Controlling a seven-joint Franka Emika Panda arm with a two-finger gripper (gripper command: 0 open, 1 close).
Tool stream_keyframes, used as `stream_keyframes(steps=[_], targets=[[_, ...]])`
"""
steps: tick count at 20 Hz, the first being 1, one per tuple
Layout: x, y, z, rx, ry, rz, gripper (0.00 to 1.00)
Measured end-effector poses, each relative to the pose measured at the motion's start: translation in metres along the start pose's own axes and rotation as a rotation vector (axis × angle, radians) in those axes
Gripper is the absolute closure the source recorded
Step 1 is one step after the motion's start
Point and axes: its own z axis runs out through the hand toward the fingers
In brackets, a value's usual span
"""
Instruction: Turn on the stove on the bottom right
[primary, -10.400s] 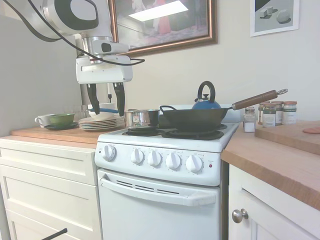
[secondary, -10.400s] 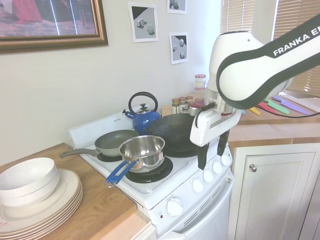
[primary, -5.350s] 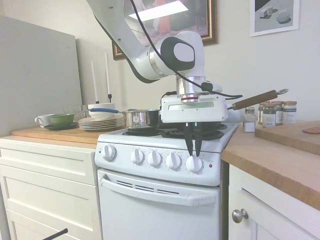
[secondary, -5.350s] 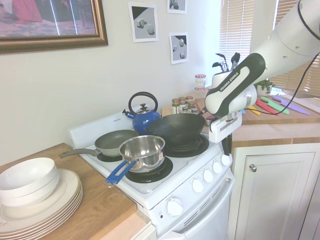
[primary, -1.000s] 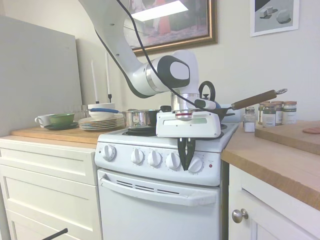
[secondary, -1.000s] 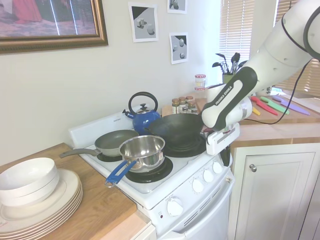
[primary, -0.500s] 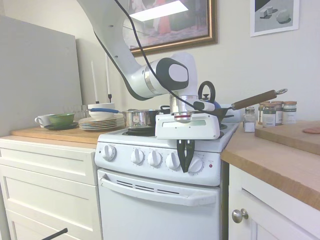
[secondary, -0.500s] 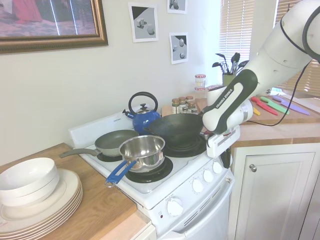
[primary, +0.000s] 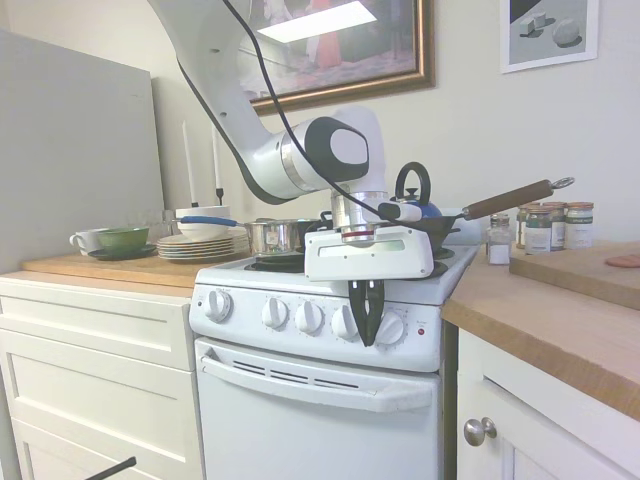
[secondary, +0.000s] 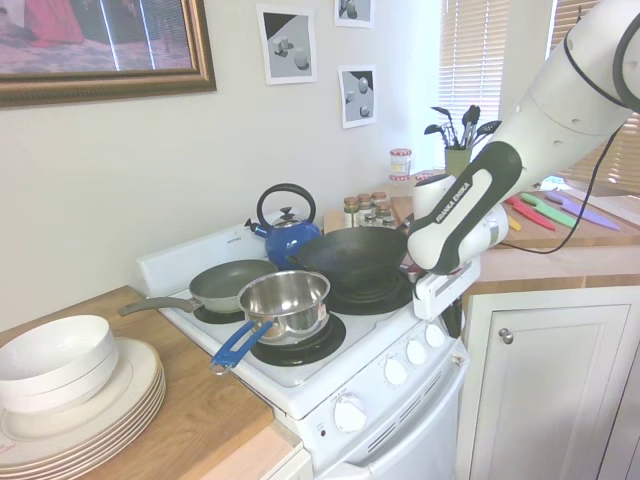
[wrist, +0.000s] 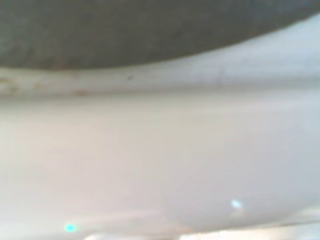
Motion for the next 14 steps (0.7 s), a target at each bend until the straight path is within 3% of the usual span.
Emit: stream_keyframes(steps=[10, 11, 14], targets=[[-0.029, 0.0, -0.035, 0.052, 0.018, 0.011, 1.0], [-0.033, -0.002, -0.039, 0.064, 0.018, 0.02, 0.0], [-0.043, -0.007, -0.051, 0.096, 0.015, 0.044, 0.0]])
